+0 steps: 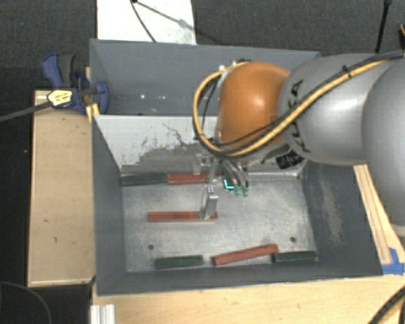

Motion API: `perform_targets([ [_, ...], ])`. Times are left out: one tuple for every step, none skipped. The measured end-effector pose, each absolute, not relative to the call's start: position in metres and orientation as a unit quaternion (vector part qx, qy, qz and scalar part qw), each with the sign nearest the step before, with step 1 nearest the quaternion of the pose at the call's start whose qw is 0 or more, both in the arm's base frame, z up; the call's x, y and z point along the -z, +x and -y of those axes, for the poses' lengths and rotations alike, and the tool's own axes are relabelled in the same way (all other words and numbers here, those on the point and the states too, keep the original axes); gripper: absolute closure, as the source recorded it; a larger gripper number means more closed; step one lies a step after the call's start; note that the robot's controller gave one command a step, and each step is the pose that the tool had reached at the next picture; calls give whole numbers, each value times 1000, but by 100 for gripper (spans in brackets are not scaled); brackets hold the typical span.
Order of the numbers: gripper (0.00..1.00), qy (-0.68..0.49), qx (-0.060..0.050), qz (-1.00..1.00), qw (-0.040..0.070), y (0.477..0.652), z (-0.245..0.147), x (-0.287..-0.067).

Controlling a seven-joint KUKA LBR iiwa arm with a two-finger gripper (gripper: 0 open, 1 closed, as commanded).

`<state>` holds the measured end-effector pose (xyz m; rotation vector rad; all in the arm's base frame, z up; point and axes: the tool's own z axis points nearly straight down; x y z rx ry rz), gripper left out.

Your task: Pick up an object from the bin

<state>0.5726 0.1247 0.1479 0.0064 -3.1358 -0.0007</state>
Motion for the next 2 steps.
perform_targets([
  [0, -18, 0, 1000, 5, 525, -122, -66],
  [100, -20, 1, 1000, -1, 529, -122, -71],
])
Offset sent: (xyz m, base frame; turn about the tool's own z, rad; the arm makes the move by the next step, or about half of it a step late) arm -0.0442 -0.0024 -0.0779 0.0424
